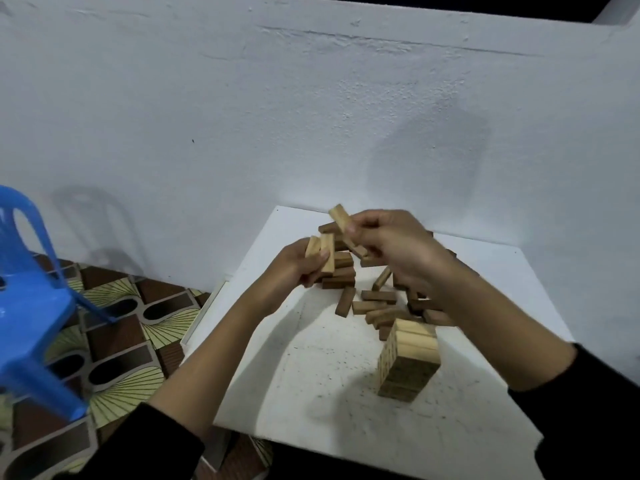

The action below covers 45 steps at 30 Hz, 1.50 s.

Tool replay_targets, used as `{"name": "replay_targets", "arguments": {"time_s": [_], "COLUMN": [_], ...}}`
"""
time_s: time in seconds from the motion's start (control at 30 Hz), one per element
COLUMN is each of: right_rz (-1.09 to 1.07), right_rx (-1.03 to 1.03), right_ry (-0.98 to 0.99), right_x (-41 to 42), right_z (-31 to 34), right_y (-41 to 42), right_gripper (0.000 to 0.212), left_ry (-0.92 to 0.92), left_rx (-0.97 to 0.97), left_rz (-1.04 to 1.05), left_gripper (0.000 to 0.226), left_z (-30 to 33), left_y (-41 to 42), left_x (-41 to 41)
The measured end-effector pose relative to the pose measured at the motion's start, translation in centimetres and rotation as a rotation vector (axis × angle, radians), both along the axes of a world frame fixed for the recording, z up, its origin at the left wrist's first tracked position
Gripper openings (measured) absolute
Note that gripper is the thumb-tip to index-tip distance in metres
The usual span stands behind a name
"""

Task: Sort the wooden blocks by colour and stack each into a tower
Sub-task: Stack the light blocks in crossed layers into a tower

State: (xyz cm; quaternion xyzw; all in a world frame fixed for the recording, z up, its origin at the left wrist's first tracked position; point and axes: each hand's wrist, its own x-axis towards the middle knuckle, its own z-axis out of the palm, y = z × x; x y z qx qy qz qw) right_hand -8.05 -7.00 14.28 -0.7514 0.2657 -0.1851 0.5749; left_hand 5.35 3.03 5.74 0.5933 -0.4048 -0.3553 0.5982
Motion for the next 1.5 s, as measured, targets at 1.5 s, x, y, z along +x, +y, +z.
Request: {"name": "replay_targets", "arguments": {"time_s": [1.5], "right_rz": [-0.044], "right_rx": [-0.262], "right_ry": [0.110], "right_x": [2.5], "right_z": [-21.1], "right_y": [6.0], "right_gripper": [0.062], "left_ry": [-0.367], "left_rx": [0.229], "left_rz": [0.247], "left_gripper": [0.052], "left_z": [-12.9], "left_y": [5.0], "left_x": [1.1]}}
